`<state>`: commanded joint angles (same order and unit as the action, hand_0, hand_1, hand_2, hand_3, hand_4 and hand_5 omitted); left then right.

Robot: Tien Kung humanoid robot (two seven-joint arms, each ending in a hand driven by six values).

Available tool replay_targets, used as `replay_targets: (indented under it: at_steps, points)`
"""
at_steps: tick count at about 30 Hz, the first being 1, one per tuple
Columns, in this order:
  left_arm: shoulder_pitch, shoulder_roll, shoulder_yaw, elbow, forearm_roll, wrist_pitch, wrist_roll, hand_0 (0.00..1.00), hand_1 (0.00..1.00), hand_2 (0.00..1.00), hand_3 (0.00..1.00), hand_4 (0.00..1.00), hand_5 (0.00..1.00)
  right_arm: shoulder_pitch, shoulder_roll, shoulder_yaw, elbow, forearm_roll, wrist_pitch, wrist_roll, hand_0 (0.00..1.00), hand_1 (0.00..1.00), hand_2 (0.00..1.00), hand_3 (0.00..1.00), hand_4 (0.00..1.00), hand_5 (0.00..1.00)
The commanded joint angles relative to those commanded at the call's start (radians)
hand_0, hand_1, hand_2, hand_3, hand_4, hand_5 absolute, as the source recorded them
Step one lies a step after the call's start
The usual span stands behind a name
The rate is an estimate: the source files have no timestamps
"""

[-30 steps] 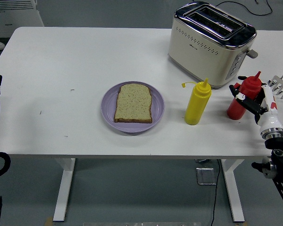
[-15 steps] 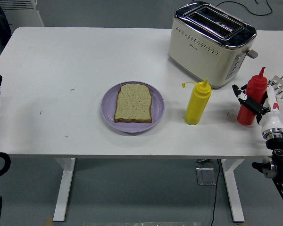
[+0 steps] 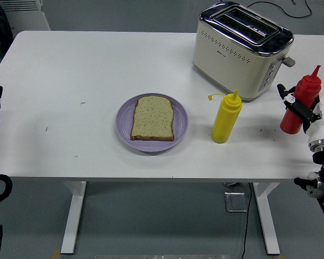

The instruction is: Pick up the cup,pour liquid into bread,place the cup on the desk

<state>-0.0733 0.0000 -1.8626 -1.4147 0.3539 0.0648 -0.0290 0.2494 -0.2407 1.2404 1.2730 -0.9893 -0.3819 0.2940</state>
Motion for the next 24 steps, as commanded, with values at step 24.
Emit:
replay_targets:
  at_steps: [24]
  points:
    - [0.0,0.0,-0.006,0.0,-0.001,-0.001,-0.001,0.793,0.765,0.759,0.692,0.569,0.998,0.296,-0.102,-0.094,0.11,-0.421,-0.016,-0.164,0.017,0.002,0.106,0.186,0.815,0.298]
